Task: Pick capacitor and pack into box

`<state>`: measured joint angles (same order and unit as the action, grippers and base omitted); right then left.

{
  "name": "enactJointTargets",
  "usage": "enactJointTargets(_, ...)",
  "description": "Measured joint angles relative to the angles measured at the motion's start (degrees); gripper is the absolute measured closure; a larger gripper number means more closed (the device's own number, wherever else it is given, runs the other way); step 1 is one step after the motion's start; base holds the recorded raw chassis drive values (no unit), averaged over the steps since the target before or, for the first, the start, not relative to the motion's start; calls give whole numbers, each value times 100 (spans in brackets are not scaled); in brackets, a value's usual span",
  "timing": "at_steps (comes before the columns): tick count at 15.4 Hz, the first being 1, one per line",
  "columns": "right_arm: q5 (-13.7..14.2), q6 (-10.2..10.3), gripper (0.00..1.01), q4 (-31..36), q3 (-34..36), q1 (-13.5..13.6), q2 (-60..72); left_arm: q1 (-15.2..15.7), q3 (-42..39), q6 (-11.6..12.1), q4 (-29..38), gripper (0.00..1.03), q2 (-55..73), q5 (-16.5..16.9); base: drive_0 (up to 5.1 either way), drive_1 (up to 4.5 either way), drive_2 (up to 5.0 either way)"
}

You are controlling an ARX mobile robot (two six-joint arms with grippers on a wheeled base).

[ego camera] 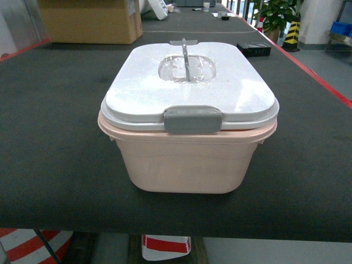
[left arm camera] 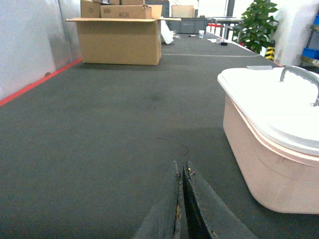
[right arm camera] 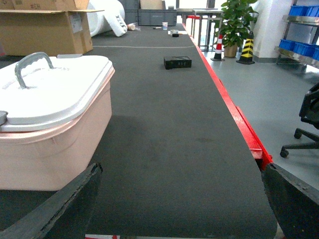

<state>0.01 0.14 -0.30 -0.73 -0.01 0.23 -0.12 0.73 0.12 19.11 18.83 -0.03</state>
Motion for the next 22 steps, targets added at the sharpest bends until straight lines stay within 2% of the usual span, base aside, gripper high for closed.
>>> enactJointTargets(11, 2, 0, 3, -2, 0, 0, 0, 0, 2, -2, -1047, 101, -970, 2, 0, 0, 0)
enactJointTargets(12, 0, 0, 3, -2, 0, 0, 0, 0, 4, 0, -1720, 101, -1414, 2, 0, 0, 0)
enactJointTargets(13, 2, 0, 3, -2, 0, 0, 0, 0, 4, -2, -2002, 101, -1718, 0, 0, 0, 0)
enactJointTargets(14, 4, 2, 3, -4, 0, 0, 0, 0, 9, 0, -1816, 101, -1818, 13, 0, 0, 0)
enactJointTargets(17, -2, 0, 3, 2, 0, 0, 0, 7, 4, -11, -1939, 100, -1821, 4, 0, 0, 0)
enactJointTargets(18, 0, 0, 3, -2, 0, 0, 0, 7, 4, -9, -1937, 83, -1821, 2, 0, 0, 0)
enactJointTargets(20, 0, 0, 3, -2, 0, 0, 0, 7, 4, -9, -1937, 56, -1821, 2, 0, 0, 0)
enactJointTargets(21, 0, 0, 3, -2, 0, 0, 0, 7, 4, -9, -1939, 33, -1821, 2, 0, 0, 0)
enactJointTargets(22, 0, 0, 3, -2, 0, 0, 0, 7, 4, -9, -1937, 18, -1821, 2, 0, 0, 0)
